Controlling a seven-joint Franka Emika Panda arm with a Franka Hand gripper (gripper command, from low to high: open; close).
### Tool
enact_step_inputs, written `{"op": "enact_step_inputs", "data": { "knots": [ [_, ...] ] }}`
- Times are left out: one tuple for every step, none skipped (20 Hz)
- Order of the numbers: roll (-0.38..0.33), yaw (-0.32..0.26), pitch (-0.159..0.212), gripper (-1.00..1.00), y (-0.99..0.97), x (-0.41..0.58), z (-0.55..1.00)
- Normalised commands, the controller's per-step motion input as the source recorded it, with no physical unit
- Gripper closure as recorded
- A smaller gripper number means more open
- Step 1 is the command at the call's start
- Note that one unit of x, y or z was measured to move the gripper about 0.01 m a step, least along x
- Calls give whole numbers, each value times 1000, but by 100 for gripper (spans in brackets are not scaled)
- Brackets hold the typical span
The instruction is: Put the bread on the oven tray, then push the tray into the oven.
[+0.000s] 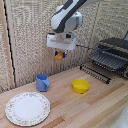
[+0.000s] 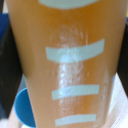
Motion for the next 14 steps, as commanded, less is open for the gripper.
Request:
{"op": "enact_step_inputs", "data": {
  "knots": [
    [0, -276, 0, 100, -449, -34, 294],
    [0, -262, 0, 100, -494, -31, 251],
    [0, -265, 0, 100, -491, -34, 234],
    [0, -266, 0, 100, -489, -40, 231],
    [4, -243, 0, 100, -543, -71, 263],
    [5, -213, 0, 100, -626, -97, 246],
    [5, -204, 2, 100, -646, -106, 240],
    [6, -204, 3, 100, -649, -109, 246],
    [5, -197, 3, 100, -666, -106, 243],
    [5, -182, 0, 100, -703, -91, 240],
    [4, -171, 0, 100, -731, -77, 237],
    [4, -171, 0, 100, -731, -77, 237],
    [5, -159, 0, 100, -766, -66, 237],
    [5, -151, 0, 100, -783, -63, 240]
  ]
}}
